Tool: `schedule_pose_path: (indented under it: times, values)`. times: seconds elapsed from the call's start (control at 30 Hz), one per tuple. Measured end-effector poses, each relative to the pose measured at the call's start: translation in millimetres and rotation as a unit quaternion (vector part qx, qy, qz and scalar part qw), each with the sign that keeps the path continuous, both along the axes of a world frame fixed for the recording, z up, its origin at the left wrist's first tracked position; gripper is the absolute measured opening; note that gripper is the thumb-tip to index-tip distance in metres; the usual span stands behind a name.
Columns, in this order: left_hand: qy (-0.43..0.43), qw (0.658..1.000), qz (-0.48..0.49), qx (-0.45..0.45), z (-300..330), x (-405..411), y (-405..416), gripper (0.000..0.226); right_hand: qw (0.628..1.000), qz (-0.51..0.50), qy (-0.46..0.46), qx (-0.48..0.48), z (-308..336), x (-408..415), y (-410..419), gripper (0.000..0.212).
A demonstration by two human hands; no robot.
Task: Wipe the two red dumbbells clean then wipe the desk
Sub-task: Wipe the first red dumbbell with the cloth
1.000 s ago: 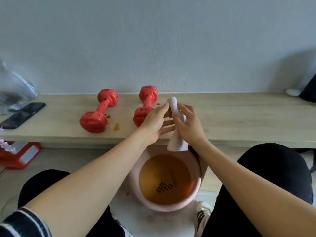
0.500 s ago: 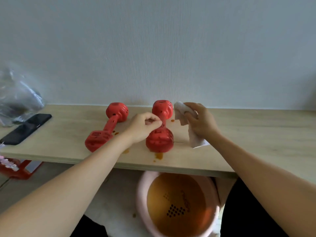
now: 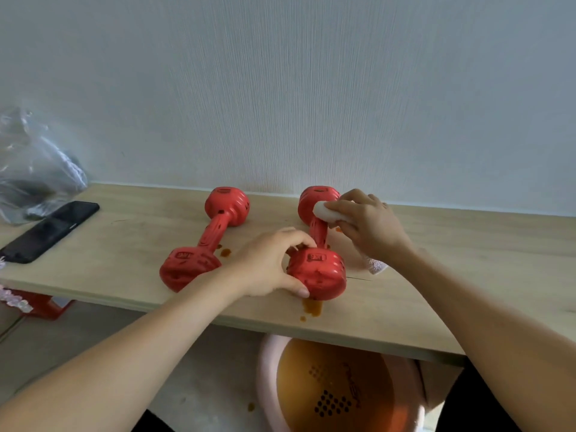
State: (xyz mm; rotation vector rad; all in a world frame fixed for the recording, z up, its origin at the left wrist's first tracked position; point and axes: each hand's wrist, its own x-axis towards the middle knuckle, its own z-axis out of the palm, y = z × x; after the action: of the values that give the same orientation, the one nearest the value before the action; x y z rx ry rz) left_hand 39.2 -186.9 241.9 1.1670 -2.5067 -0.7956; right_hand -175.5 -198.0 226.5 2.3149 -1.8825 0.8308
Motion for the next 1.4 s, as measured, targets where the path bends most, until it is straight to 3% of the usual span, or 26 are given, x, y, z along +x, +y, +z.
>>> schedule_pose_path:
  times: [0.17,0.33,0.47,0.6,0.67,0.77,0.93,1.1,1.17,1.27,1.4]
  values:
    - [-0.031,0.998,-0.059,0.004,8,0,-14,0.061,1.0,-0.019,0.003,-0.01,13,-12,12,0.038]
    - [-0.081,0.992,-0.092,0.004,21,-3,-27,0.074,0.998,-0.031,-0.008,-0.057,24,-18,27,0.03]
    - [-0.067,0.997,-0.032,0.022,20,4,-19,0.095,0.996,-0.039,0.013,-0.082,18,-12,32,0.027]
    - [-0.041,0.997,0.064,0.014,6,-6,12,0.114,0.99,-0.076,0.091,-0.075,13,-6,35,0.035]
    - [-0.03,0.996,0.084,-0.016,-5,-17,22,0.11,0.988,-0.077,0.132,-0.004,14,-1,40,0.037]
    - [0.027,0.992,0.115,-0.035,-15,-24,23,0.101,0.99,-0.055,0.099,0.087,13,7,48,0.038]
    - [0.068,0.99,0.116,-0.041,-20,-24,19,0.089,0.993,0.031,0.084,0.071,7,22,66,0.052]
    - [0.086,0.989,0.114,-0.031,-23,-21,17,0.087,0.98,-0.085,0.142,0.106,12,1,56,0.04]
    - [0.086,0.989,0.118,-0.03,-24,-22,16,0.087,0.981,-0.103,0.123,0.107,11,5,53,0.038]
    - [0.076,0.989,0.125,-0.03,-24,-26,14,0.09,0.992,-0.037,0.071,0.095,5,19,57,0.037]
    - [0.074,0.99,0.12,-0.027,-24,-25,14,0.09,0.993,-0.005,0.1,0.062,4,16,62,0.047]
